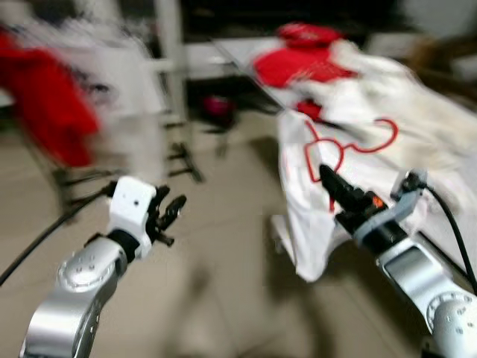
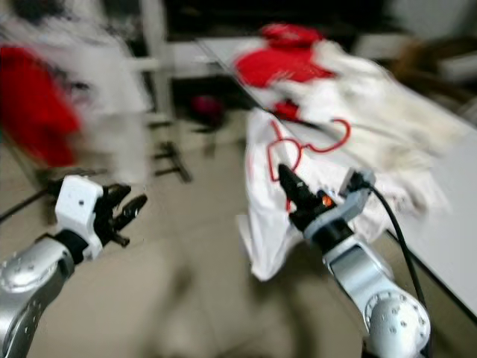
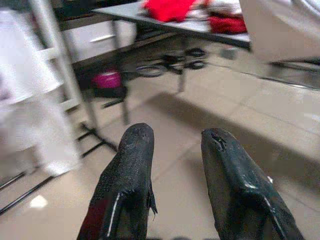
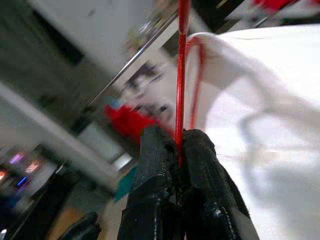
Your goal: Hang hanger
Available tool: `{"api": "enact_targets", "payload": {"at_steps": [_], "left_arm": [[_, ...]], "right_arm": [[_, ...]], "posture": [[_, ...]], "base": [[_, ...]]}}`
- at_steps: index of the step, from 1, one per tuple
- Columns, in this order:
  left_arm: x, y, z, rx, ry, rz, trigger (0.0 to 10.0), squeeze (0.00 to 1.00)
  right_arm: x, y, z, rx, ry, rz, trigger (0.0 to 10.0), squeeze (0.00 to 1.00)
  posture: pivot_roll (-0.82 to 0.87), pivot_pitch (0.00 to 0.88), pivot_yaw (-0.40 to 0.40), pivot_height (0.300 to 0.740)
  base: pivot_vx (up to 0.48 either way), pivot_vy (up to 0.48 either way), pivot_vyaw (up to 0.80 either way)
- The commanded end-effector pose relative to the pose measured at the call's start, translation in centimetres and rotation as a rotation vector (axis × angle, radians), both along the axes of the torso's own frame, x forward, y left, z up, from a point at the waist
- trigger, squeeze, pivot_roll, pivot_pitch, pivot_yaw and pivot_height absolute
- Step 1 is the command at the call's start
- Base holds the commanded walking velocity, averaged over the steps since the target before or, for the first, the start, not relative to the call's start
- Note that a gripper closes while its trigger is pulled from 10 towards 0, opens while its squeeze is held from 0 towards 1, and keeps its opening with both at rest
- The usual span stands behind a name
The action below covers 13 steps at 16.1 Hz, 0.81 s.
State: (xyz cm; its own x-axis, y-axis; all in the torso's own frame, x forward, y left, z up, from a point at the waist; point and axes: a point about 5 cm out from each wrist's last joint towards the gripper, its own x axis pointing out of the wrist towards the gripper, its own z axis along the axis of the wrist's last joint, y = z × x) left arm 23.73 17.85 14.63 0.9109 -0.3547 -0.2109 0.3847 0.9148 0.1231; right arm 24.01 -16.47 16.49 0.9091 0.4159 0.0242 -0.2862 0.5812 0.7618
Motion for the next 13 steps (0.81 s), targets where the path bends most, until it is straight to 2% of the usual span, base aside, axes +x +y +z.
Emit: {"api": "enact_targets", "payload": {"at_steps": [1,4,9,11,12,13], "left_arm": [[0.1,-0.2,0.3,0.004,-0.014,-0.006,10.0,0.00],[0.1,-0.2,0.3,0.004,-0.019,0.004,10.0,0.00],[0.0,-0.2,0.6,0.051,-0.050,0.030,10.0,0.00],[0.0,0.0,0.7,0.080,-0.055,0.055,10.0,0.00],[0.1,0.0,0.8,0.090,-0.061,0.055,10.0,0.00],[0.1,0.0,0.8,0.093,-0.063,0.055,10.0,0.00]], "right_arm": [[0.0,0.2,0.6,-0.002,-0.032,0.034,10.0,0.00],[0.2,0.7,0.3,-0.095,-0.044,0.083,10.0,0.00],[3.2,2.2,0.0,-0.217,-0.068,0.053,10.0,0.00],[4.6,3.0,0.4,-0.318,-0.113,0.015,10.0,0.00],[5.1,3.3,0.6,-0.421,-0.143,-0.007,10.0,0.00],[5.2,3.3,0.6,-0.445,-0.153,-0.011,10.0,0.00]], "posture": [[-0.04,0.022,-0.049,0.740],[-0.04,0.021,-0.051,0.740],[-0.01,0.018,-0.072,0.740],[0.01,0.023,-0.083,0.740],[0.01,0.023,-0.083,0.740],[0.01,0.023,-0.083,0.740]], "base": [[0.000,0.000,0.80],[0.000,0.000,0.80],[0.000,0.000,0.80],[0.000,-0.360,0.80],[0.000,-0.480,0.43],[0.000,-0.480,0.43]]}}
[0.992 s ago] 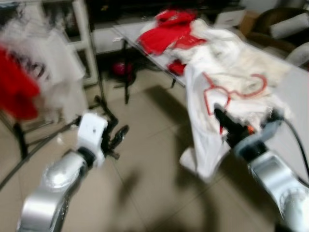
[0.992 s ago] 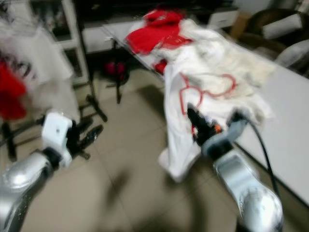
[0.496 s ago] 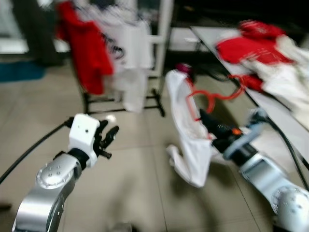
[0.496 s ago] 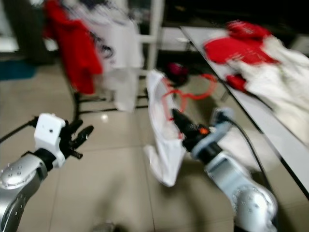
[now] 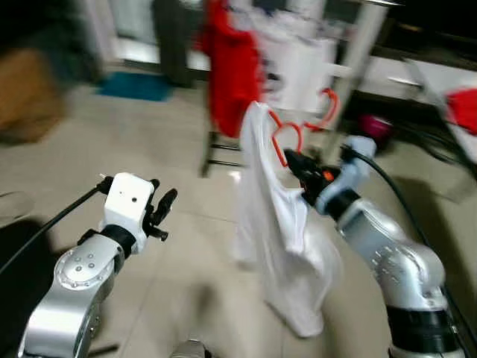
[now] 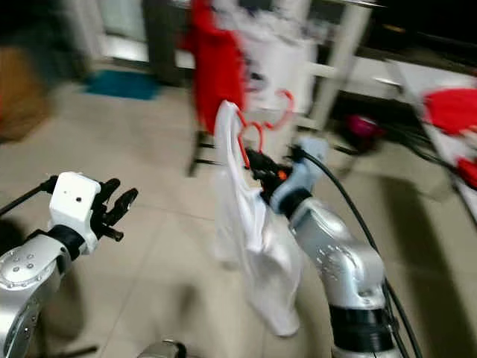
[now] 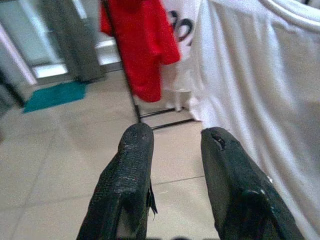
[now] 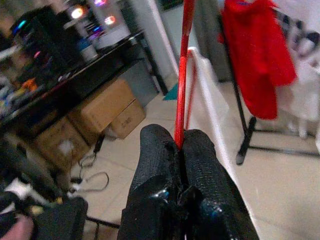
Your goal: Hang hanger
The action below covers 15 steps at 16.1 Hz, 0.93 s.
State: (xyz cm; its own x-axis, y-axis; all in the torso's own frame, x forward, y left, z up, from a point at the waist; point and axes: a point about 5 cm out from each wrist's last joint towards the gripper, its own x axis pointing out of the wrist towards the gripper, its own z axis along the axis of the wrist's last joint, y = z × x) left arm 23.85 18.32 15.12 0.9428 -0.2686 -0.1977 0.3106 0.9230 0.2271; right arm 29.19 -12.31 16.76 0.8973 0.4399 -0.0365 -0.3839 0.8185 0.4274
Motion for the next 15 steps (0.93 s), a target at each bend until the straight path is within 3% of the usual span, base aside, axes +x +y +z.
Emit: {"api": "enact_targets", "payload": {"at_steps": [1,4,8,11,15], "left_arm": [[0.1,-0.4,0.3,0.004,-0.022,-0.012,10.0,0.00],[0.5,0.1,0.1,-0.008,-0.011,0.027,10.0,0.00],[0.9,0.0,-0.3,-0.046,-0.006,0.034,10.0,0.00],[1.0,0.2,-1.0,-0.045,-0.025,0.081,10.0,0.00],[1.0,0.5,-1.7,-0.065,-0.025,0.099,10.0,0.00]], "right_arm": [[0.4,-0.7,0.4,0.006,-0.033,-0.044,10.0,0.00],[0.8,-0.5,0.4,0.000,-0.055,-0.037,10.0,0.00],[0.9,-0.6,0.3,-0.163,-0.131,-0.070,10.0,0.00],[1.2,-2.1,-1.9,-0.336,-0.084,-0.235,10.0,0.00],[1.0,-2.8,-3.9,-0.380,0.005,-0.320,10.0,0.00]], "posture": [[0.01,0.014,-0.091,0.740],[0.01,0.010,-0.092,0.740],[0.00,0.000,-0.082,0.740],[-0.01,0.001,-0.081,0.740],[-0.01,0.000,-0.086,0.740]], "base": [[0.000,-0.390,0.00],[0.000,0.000,0.00],[0.000,0.000,0.00],[0.000,0.000,0.00],[0.146,0.000,0.00]]}}
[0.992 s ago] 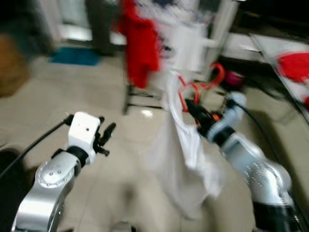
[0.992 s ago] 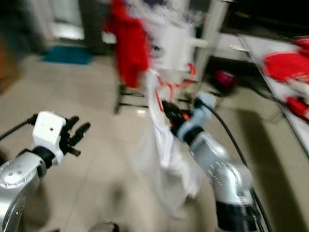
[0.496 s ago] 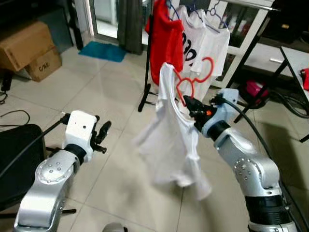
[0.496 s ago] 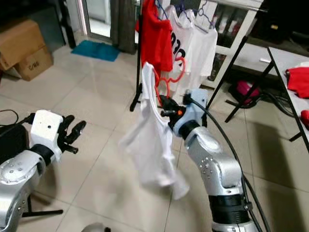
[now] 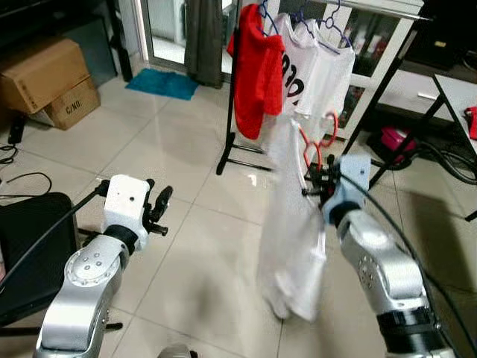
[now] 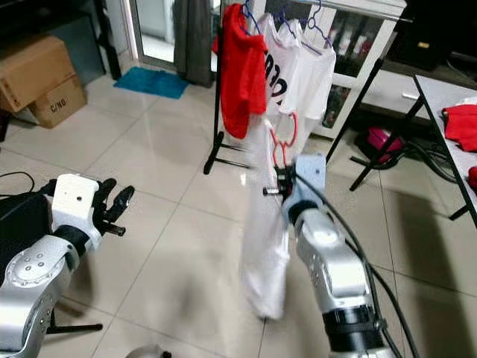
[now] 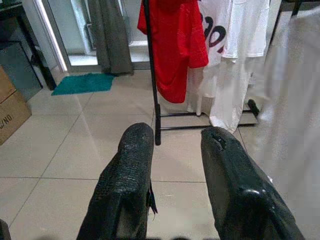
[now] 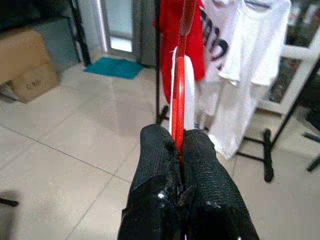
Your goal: Hang hanger
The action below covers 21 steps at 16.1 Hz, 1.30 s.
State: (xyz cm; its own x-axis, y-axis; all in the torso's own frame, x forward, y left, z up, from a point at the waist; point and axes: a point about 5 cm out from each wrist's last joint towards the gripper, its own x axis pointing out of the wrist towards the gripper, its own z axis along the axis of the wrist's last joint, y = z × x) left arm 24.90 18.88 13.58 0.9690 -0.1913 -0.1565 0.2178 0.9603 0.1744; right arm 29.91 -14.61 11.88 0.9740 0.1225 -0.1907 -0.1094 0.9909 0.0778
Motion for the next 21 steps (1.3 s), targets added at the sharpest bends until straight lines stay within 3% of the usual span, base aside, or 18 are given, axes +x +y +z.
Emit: {"api": "enact_targets", "payload": {"at_steps": [1,3,8,12,16,19,21], "left_arm": [[-0.2,0.1,-0.6,-0.004,0.022,0.009,10.0,0.00],[-0.3,0.3,-1.1,-0.009,0.041,0.009,10.0,0.00],[-0.9,0.9,-1.2,-0.004,0.043,0.010,10.0,0.00],[0.1,0.9,-0.1,-0.016,-0.009,0.005,10.0,0.00],[0.4,0.2,-0.1,-0.016,-0.007,-0.018,10.0,0.00],[0.3,0.5,-0.2,-0.013,-0.005,-0.010,10.0,0.00],[0.3,0.6,-0.1,-0.012,-0.007,-0.002,10.0,0.00]], "right_arm": [[0.1,-0.7,0.1,-0.042,-0.002,-0.042,10.0,0.00],[-0.1,-0.8,-0.8,-0.044,0.044,-0.059,10.0,0.00],[0.4,-0.4,-0.9,0.022,0.014,-0.067,10.0,0.00],[0.6,-0.3,-0.8,0.081,0.021,-0.064,10.0,0.00],[0.6,-1.0,-0.6,0.083,0.012,-0.087,10.0,0.00],[0.8,-1.5,-0.2,-0.001,-0.041,-0.119,10.0,0.00],[0.8,-1.5,-0.2,-0.002,-0.042,-0.110,10.0,0.00]], "posture": [[-0.01,0.000,-0.086,0.740],[0.01,0.000,-0.090,0.740],[0.03,0.000,-0.107,0.740],[0.02,0.000,-0.098,0.740],[0.02,0.000,-0.088,0.740],[0.02,0.000,-0.094,0.740],[0.02,0.000,-0.097,0.740]], "base": [[0.322,0.000,0.00],[0.330,0.000,0.00],[0.368,0.000,0.00],[0.382,0.000,-0.40],[0.379,0.000,0.00],[0.379,0.000,0.00],[0.377,0.000,0.00]]}}
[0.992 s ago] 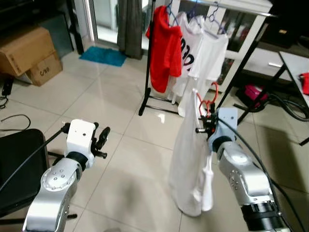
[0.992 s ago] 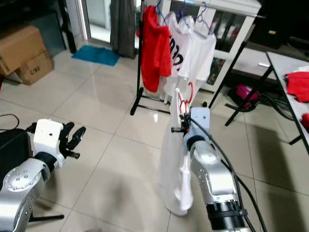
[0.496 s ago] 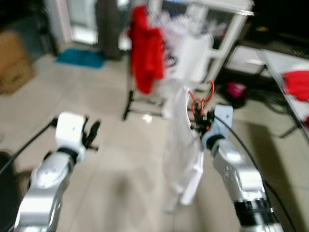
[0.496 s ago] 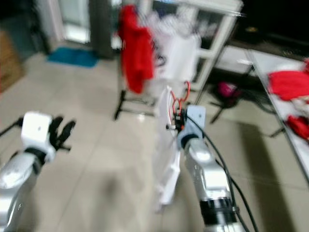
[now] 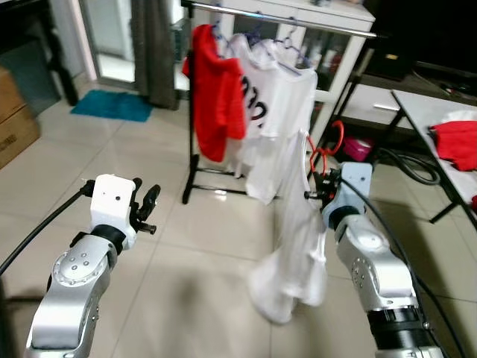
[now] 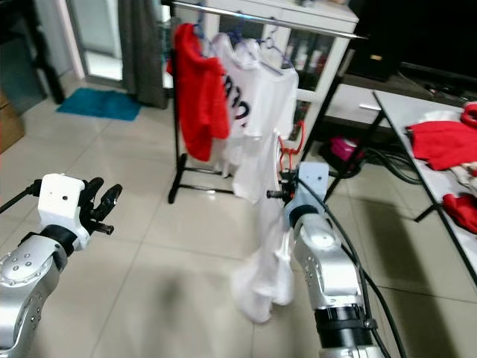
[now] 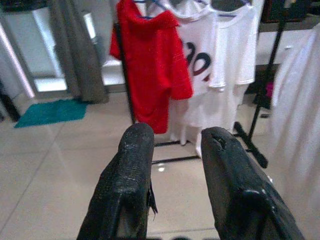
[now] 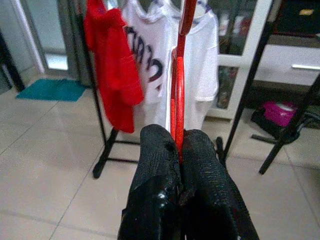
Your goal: Hang hanger
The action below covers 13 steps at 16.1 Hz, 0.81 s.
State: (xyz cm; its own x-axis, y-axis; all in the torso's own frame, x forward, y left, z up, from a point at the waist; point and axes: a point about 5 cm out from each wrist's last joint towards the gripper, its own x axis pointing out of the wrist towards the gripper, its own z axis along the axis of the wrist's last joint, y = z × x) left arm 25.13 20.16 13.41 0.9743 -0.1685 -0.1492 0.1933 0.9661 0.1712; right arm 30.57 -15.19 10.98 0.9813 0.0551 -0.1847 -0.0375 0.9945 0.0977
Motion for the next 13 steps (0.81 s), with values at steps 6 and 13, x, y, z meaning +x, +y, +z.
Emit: {"api": "enact_targets", "payload": {"at_steps": [6,13], "left_arm": [[0.13,-0.81,0.10,-0.011,0.008,-0.031,10.0,0.00],[0.50,-0.81,0.54,0.009,-0.005,-0.041,10.0,0.00]], "right_arm": [[0.26,-0.58,0.87,0.014,-0.044,-0.002,10.0,0.00],[0.43,-0.56,0.61,0.018,-0.029,-0.001,10.0,0.00]], "posture": [[0.03,0.005,-0.087,0.740],[0.04,0.000,-0.098,0.740]], "base": [[0.380,0.000,0.00],[0.380,0.000,-0.19]]}}
